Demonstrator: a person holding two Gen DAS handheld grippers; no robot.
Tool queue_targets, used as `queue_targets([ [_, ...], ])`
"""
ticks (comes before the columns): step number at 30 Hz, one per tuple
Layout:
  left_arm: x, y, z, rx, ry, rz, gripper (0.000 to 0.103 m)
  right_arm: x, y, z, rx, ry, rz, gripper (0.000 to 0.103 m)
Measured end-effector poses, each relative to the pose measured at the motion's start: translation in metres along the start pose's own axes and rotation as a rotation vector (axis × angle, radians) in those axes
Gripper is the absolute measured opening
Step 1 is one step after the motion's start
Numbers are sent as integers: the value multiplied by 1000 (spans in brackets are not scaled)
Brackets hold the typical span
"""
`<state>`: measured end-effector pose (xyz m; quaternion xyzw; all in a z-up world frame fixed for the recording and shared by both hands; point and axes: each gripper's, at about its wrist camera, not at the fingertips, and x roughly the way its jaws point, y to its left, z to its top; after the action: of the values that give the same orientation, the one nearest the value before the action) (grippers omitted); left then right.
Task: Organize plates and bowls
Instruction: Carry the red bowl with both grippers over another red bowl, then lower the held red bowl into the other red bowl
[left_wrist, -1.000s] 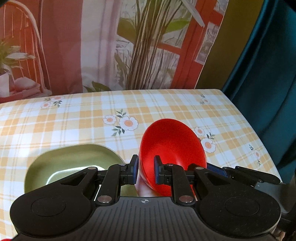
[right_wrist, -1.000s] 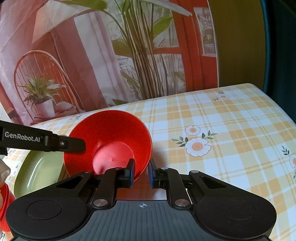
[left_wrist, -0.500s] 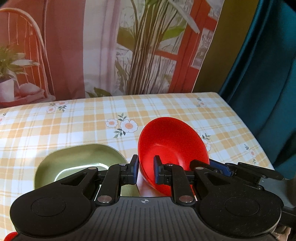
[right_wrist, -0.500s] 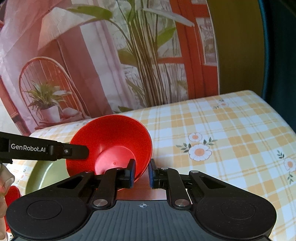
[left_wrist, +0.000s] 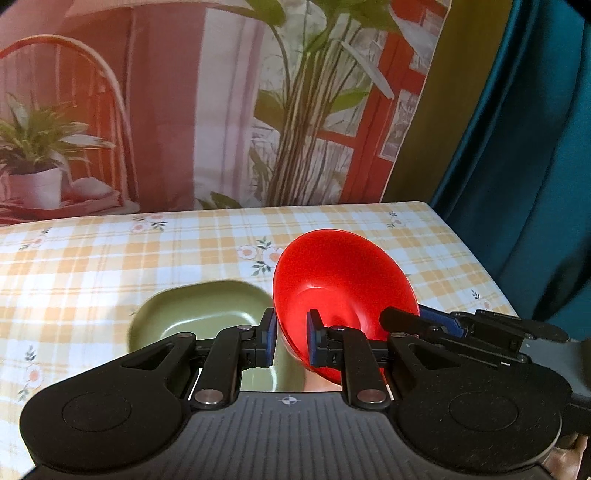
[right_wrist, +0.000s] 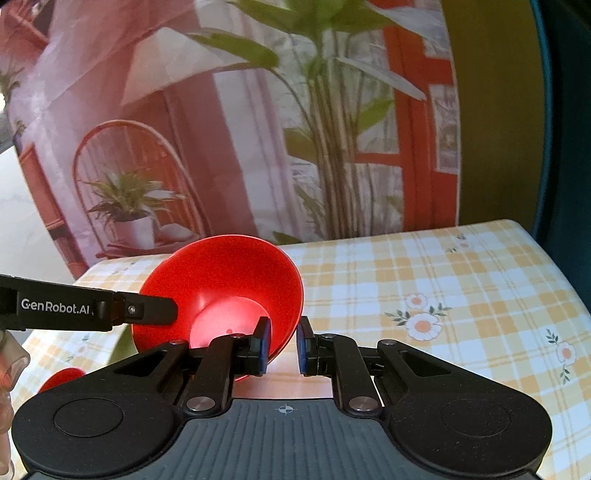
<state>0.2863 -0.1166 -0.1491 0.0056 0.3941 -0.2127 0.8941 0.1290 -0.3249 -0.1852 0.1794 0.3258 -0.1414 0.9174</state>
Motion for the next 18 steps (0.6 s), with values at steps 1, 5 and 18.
queue_targets([
  [1,-6,2,-2,-2,-3,3,18,-2,6,0,-8,0,5,15],
  [5,-29,15,-12,1,-18,13,18,-9,29,2,-43,4,28,15],
  [18,-88,73,-42,-99,-51,46,18,-11,110,-7,-165,57,123,15],
])
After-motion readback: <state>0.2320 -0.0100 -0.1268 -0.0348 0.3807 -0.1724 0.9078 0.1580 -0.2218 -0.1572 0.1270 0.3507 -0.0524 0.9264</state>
